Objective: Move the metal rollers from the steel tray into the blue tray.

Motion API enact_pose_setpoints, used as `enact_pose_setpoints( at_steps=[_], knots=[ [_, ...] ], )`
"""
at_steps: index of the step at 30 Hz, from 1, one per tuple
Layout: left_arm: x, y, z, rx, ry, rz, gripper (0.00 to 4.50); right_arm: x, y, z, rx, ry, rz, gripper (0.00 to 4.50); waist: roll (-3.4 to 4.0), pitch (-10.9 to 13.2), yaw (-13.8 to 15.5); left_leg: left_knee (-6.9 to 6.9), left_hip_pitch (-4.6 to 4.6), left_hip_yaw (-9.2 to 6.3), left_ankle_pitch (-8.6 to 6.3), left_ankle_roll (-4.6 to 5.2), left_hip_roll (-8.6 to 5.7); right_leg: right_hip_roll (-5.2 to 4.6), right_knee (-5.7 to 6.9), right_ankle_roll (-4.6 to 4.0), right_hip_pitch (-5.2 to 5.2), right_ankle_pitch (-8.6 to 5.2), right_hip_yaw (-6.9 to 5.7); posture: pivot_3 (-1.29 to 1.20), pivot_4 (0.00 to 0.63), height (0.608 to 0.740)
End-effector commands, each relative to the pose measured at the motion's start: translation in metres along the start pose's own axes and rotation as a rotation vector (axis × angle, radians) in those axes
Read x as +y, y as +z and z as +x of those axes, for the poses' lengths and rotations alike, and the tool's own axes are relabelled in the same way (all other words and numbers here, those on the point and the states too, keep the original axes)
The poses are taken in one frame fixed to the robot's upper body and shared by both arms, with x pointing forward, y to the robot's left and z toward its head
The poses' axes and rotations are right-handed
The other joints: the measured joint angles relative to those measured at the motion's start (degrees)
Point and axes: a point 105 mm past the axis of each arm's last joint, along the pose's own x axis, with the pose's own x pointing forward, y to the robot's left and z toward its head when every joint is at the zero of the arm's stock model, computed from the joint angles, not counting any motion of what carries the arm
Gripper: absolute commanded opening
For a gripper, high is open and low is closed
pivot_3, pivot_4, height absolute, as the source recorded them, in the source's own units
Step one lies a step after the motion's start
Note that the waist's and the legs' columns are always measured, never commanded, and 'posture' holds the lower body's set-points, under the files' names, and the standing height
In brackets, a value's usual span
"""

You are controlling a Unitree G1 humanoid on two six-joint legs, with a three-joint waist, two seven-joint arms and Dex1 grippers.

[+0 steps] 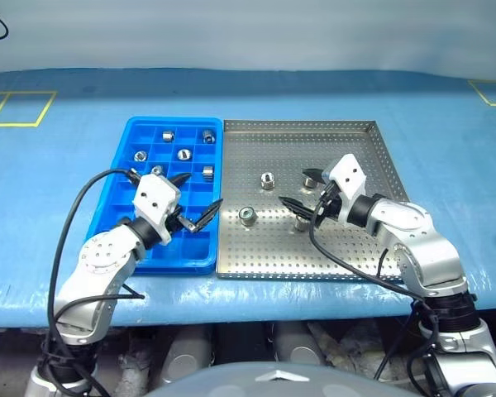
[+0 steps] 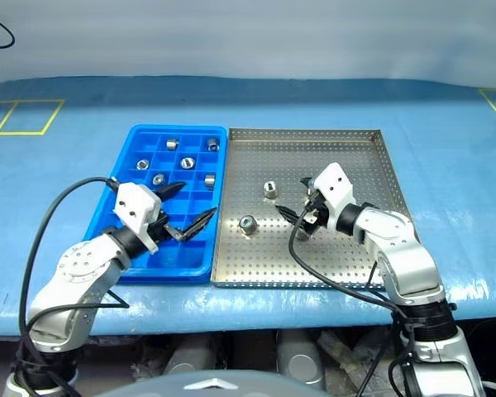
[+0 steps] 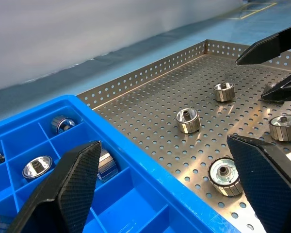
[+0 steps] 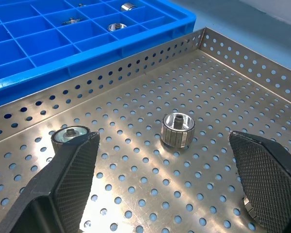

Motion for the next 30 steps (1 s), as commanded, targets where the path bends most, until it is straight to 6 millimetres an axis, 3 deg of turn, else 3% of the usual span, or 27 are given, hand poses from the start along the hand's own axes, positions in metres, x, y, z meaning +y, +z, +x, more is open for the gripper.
enact_pose_setpoints(
  at_steps=[1,17,30],
  knots=[
    [-0.001,0.017,-0.001,-0.045,-0.013,0.033,4.5,0.001,0.014,-0.003,-0.055,0.001,-0.035,4.47,0.0,0.0,0.0,0.0,0.0,0.0,0.0,0.0,0.0,0.0,0.0,0.0,0.0,0.0,0.0,-0.07,0.15,0.74],
    [-0.004,0.015,0.004,-0.023,-0.05,0.044,4.5,0.004,0.019,-0.003,-0.094,0.006,-0.066,4.47,0.0,0.0,0.0,0.0,-0.01,0.0,0.0,0.0,-0.01,-0.02,-0.01,0.0,-0.01,0.0,0.0,-0.08,0.15,0.74],
    [-0.008,0.012,0.029,0.092,-0.158,0.082,4.5,0.011,0.021,-0.007,-0.117,0.022,-0.071,4.47,0.0,0.0,-0.3,0.01,0.0,0.0,0.0,0.0,-0.01,0.01,0.01,0.01,0.0,0.0,0.01,-0.11,0.15,0.74]
  ],
)
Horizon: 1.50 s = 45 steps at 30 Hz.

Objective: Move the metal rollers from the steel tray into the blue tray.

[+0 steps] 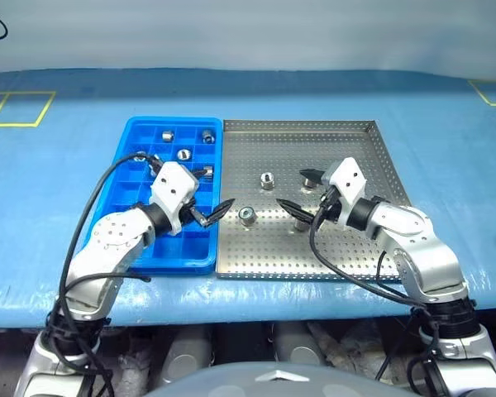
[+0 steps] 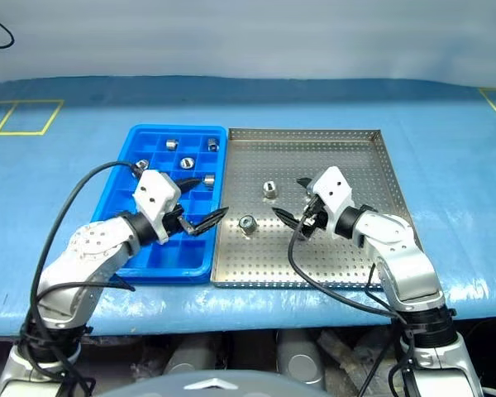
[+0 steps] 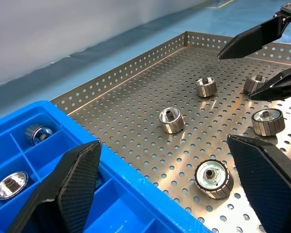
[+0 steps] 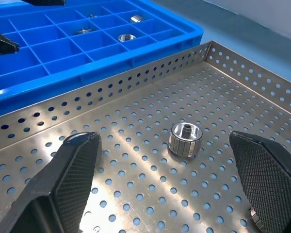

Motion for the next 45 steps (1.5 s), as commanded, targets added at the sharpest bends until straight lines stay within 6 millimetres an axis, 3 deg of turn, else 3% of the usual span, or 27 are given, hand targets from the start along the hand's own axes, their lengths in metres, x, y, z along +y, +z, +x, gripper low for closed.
enact_pose_setpoints(
  at_steps=[1,15,33,36,40,45],
  knots=[
    [-0.001,0.004,0.006,0.023,-0.044,0.037,4.5,0.001,0.015,-0.004,-0.064,0.001,-0.038,4.47,0.0,0.0,-0.1,0.0,0.0,0.0,0.0,0.0,0.0,0.0,-0.01,0.0,0.0,0.0,0.0,-0.11,0.15,0.74],
    [-0.012,-0.011,0.043,0.296,-0.249,0.171,4.5,0.007,0.02,-0.009,-0.106,-0.033,-0.054,4.47,-0.01,0.0,-1.3,0.0,-0.03,0.02,-0.01,0.01,-0.01,0.01,-0.03,0.0,-0.03,0.0,0.03,-0.18,0.15,0.74],
    [-0.018,-0.032,0.067,0.412,-0.324,0.242,4.5,0.01,0.02,-0.007,-0.115,-0.046,-0.047,4.47,-0.01,0.0,-2.9,0.01,-0.02,0.03,-0.01,0.02,-0.01,0.01,0.0,0.02,-0.03,0.0,0.07,-0.19,0.15,0.74],
    [-0.018,-0.034,0.067,0.427,-0.333,0.249,3.92,0.01,0.02,-0.007,-0.117,-0.047,-0.046,4.5,-0.01,0.0,-3.0,0.01,-0.02,0.03,-0.01,0.02,-0.01,0.02,0.01,0.02,-0.03,0.0,0.07,-0.19,0.15,0.74],
    [-0.017,-0.036,0.066,0.445,-0.337,0.266,2.61,0.01,0.021,-0.006,-0.121,-0.052,-0.045,4.5,0.0,0.0,-3.1,0.01,-0.01,0.04,-0.01,0.02,-0.01,0.02,0.02,0.02,-0.03,0.01,0.08,-0.19,0.15,0.74],
    [-0.017,-0.04,0.064,0.465,-0.349,0.277,2.61,0.009,0.021,-0.005,-0.125,-0.059,-0.045,4.5,0.0,0.0,-3.1,0.01,0.0,0.05,-0.01,0.02,0.0,0.03,0.03,0.02,-0.03,0.01,0.09,-0.19,0.15,0.74]
  ],
)
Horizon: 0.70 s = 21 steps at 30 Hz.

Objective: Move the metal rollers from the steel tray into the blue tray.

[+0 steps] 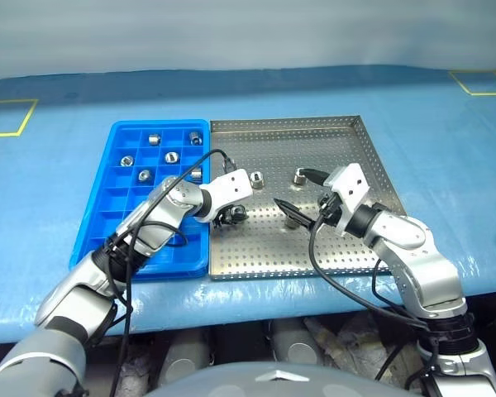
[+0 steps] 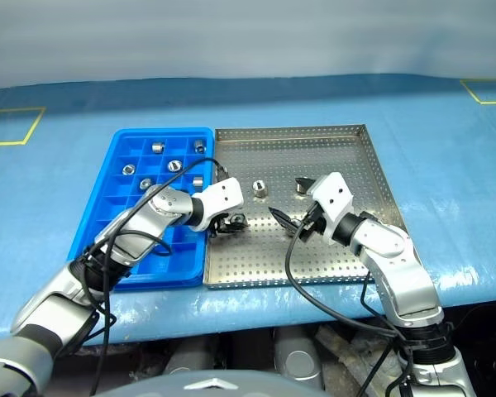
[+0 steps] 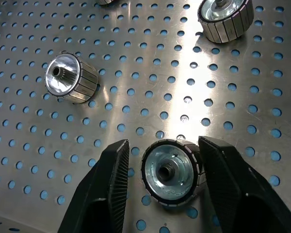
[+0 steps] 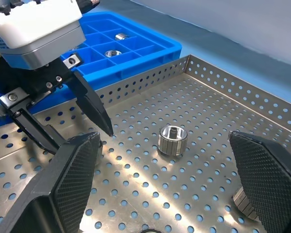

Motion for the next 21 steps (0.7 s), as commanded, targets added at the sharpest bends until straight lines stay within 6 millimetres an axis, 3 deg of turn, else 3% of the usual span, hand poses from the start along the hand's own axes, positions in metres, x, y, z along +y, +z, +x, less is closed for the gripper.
enact_pose_setpoints(
  at_steps=[1,4,8,21],
  knots=[
    [0.0026,-0.0023,-0.0018,0.021,0.003,0.02,2.61,-0.0013,0.0151,0.0006,-0.059,-0.007,-0.038,4.5,0.0,0.0,-0.1,0.0,0.0,0.0,0.0,0.0,0.0,0.0,0.0,0.0,0.0,0.0,0.0,-0.19,0.15,0.74],
    [0.0012,-0.0028,-0.0016,0.024,-0.006,0.024,2.04,-0.0014,0.0152,0.0011,-0.061,-0.008,-0.038,4.5,0.0,0.0,-0.1,0.0,0.0,0.01,0.0,0.0,0.01,0.01,0.0,0.0,0.0,0.0,0.01,-0.18,0.15,0.74],
    [0.0013,-0.0019,-0.0015,0.023,-0.007,0.028,0.74,-0.0014,0.0153,0.0015,-0.066,-0.011,-0.037,4.5,0.0,0.0,0.0,0.0,0.01,0.01,0.0,0.0,0.01,0.01,0.0,0.0,0.01,0.0,0.01,-0.19,0.15,0.74],
    [0.005,0.0024,-0.007,-0.007,-0.002,0.027,0.74,-0.0007,0.0147,0.0033,-0.074,-0.017,-0.034,4.5,0.0,0.0,-0.1,0.05,0.01,0.03,0.0,0.01,0.01,0.01,0.01,0.03,0.02,0.02,0.03,-0.19,0.15,0.74]
  ],
)
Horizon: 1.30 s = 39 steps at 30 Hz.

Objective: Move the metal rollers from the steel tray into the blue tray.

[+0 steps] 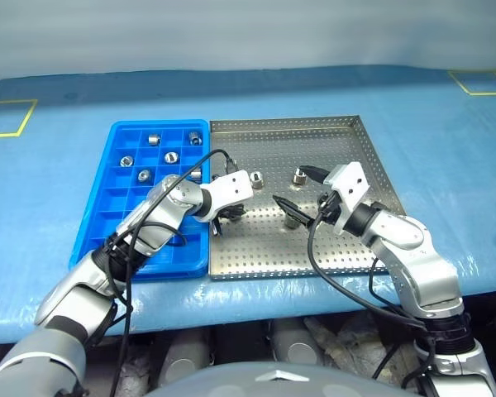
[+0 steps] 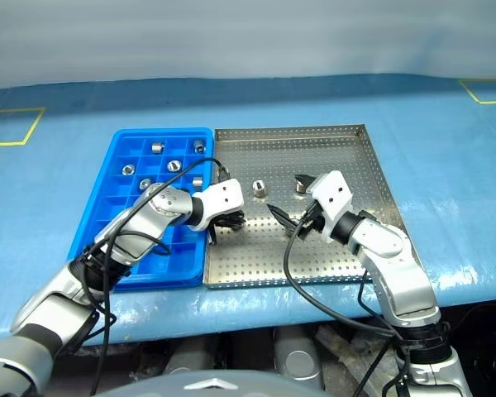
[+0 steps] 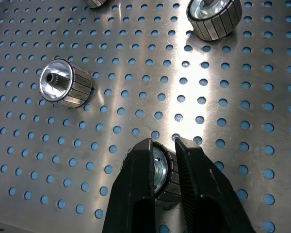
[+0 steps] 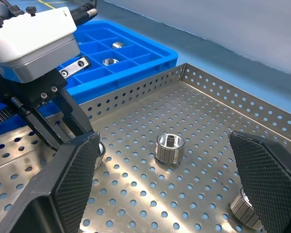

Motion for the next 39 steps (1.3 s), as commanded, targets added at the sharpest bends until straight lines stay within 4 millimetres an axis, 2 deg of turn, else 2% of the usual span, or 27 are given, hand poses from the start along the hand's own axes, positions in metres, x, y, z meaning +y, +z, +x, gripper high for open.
enact_pose_setpoints(
  at_steps=[1,5,22,26,32,35,39],
  knots=[
    [0.006,0.001,-0.006,-0.012,0.02,-0.007,0.74,-0.001,0.011,0.002,-0.045,-0.005,-0.031,4.5,0.0,0.0,0.0,0.0,0.0,0.0,0.0,0.0,0.0,0.0,0.0,0.0,0.0,0.0,0.0,-0.19,0.15,0.74],
    [0.01,0.005,-0.01,-0.034,0.041,-0.011,0.03,-0.001,0.011,0.002,-0.047,-0.003,-0.033,4.5,0.0,0.0,0.0,0.0,0.0,0.0,0.0,0.0,0.0,0.0,0.0,0.0,-0.01,0.0,0.0,-0.19,0.15,0.74],
    [0.021,0.023,-0.029,-0.138,0.116,-0.027,0.03,0.0,0.011,0.006,-0.053,0.01,-0.033,4.5,0.0,0.0,0.1,0.0,-0.02,-0.01,0.0,0.0,-0.01,-0.03,0.0,0.0,-0.02,0.01,0.0,-0.17,0.15,0.74],
    [0.022,0.018,-0.031,-0.126,0.129,-0.027,0.03,0.0,0.01,0.007,-0.053,0.016,-0.032,4.5,0.0,0.0,0.2,0.0,-0.02,-0.01,0.0,0.0,-0.01,-0.04,0.0,0.01,-0.02,0.01,0.0,-0.16,0.15,0.74],
    [0.014,0.008,-0.022,-0.054,0.098,0.072,0.03,0.001,0.011,0.009,-0.057,0.022,-0.032,4.5,0.0,0.0,0.3,0.0,-0.02,-0.02,0.0,0.0,-0.02,-0.04,0.0,0.01,-0.02,0.01,-0.01,-0.16,0.15,0.74],
    [0.013,0.007,-0.025,-0.009,0.057,0.178,0.59,0.002,0.012,0.01,-0.061,0.024,-0.033,4.5,0.0,0.0,0.2,0.0,-0.02,-0.01,0.0,0.0,-0.02,-0.04,0.0,0.0,-0.02,0.01,-0.01,-0.16,0.15,0.74],
    [0.022,0.013,-0.034,0.02,0.032,0.301,1.9,0.003,0.012,0.01,-0.068,0.022,-0.032,4.5,0.0,0.0,0.2,0.0,-0.03,-0.01,0.0,0.0,-0.02,-0.03,0.01,0.0,-0.03,0.01,-0.01,-0.17,0.15,0.74]
  ],
)
